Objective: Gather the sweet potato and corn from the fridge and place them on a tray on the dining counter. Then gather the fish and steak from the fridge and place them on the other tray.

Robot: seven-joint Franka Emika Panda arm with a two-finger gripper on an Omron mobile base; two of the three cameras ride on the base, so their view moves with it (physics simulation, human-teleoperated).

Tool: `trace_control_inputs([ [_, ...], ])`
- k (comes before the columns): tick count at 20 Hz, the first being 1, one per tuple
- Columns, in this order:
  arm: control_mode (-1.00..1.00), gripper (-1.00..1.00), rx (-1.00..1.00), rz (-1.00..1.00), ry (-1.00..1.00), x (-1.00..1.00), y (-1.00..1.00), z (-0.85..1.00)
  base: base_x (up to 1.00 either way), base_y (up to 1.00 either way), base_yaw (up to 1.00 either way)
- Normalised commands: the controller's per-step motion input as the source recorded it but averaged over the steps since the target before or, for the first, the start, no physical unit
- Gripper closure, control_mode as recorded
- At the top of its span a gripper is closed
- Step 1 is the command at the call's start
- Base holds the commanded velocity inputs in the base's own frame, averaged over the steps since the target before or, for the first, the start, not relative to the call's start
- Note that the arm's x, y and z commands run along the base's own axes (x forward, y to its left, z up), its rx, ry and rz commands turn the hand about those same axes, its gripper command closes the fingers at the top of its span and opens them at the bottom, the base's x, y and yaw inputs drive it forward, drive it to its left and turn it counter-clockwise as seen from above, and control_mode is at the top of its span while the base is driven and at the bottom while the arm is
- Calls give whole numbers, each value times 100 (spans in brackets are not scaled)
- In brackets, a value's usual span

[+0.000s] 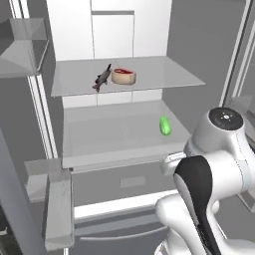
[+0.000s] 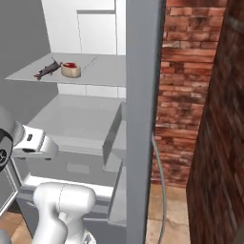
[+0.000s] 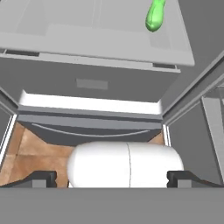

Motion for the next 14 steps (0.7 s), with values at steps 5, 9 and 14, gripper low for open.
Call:
trace_control_inputs([
  [5,100,-100,0,0,0,0,0,0,54,42,-23],
  [9,100,-100,0,0,0,0,0,0,69,32,-18],
  [14,100,-100,0,0,0,0,0,0,95,4,-3],
])
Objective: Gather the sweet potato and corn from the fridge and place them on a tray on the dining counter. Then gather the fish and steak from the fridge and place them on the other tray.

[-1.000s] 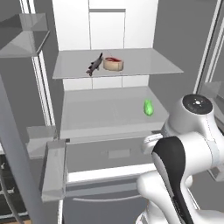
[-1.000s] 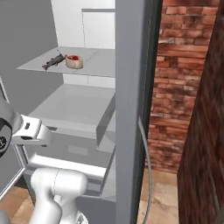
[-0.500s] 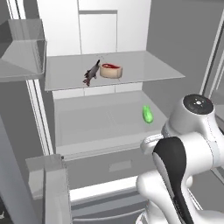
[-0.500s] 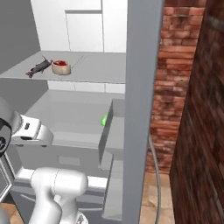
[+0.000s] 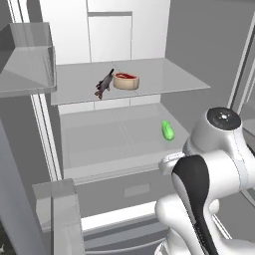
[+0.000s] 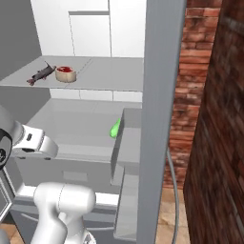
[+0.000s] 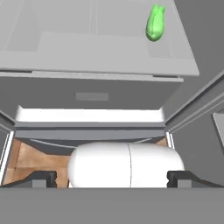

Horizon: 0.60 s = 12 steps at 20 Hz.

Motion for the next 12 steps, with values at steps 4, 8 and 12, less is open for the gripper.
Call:
trace_control_inputs([
  [4,-100,-100,0,5,0,97,-13,0,0,0,0],
  [8,-100,-100,-2,0,-3,58,-15,-3,0,0,0],
  [12,-100,-100,-6,-3,-3,43,-11,-11,0,0,0],
])
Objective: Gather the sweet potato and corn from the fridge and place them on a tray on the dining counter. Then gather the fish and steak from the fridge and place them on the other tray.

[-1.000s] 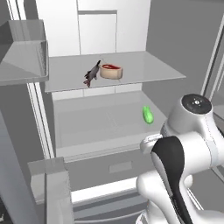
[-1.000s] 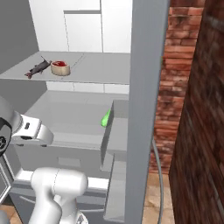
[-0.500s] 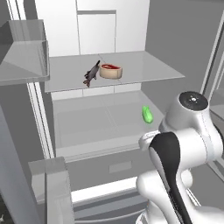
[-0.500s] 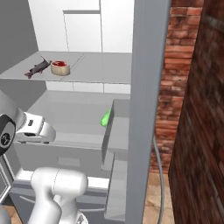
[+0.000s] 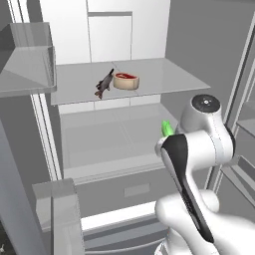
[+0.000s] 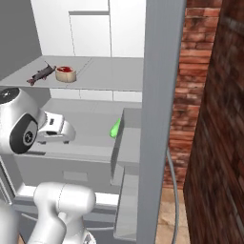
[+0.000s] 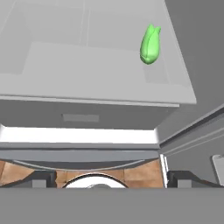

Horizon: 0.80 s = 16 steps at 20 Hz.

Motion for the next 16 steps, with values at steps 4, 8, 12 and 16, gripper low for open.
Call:
trace_control_inputs([
  [4,-100,-100,-4,-3,-1,22,-20,-10,0,0,0],
  [8,-100,-100,-3,-4,-2,5,-29,-4,0,0,0],
  [12,-100,-100,0,-2,0,37,-41,0,0,0,0],
  [16,-100,-100,-2,-1,0,52,-38,-5,0,0,0],
])
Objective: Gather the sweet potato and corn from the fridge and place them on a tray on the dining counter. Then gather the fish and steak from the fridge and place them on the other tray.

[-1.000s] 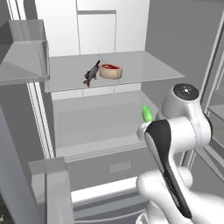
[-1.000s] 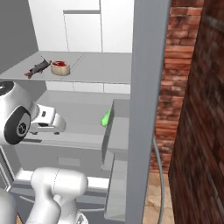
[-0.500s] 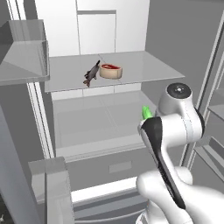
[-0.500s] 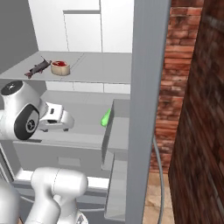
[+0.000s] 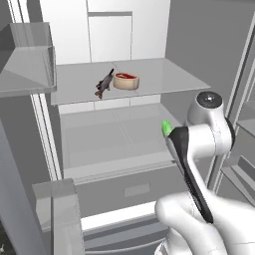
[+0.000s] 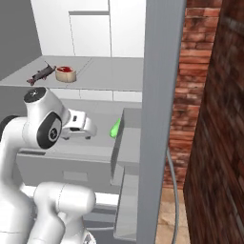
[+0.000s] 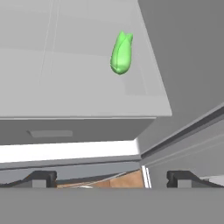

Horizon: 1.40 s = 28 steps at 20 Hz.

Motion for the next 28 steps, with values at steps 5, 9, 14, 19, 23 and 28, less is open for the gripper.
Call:
trace_control_inputs([
  [5,-100,-100,-3,-2,0,56,-32,-20,0,0,0],
  [9,-100,-100,-1,-1,2,57,-26,-34,0,0,0],
  [14,-100,-100,0,0,6,65,-16,-35,0,0,0],
  [19,-100,-100,0,0,10,74,-1,-37,0,0,0],
  [23,-100,-100,0,0,8,65,-1,-33,0,0,0],
  [28,-100,-100,0,-2,1,46,-6,-22,0,0,0],
])
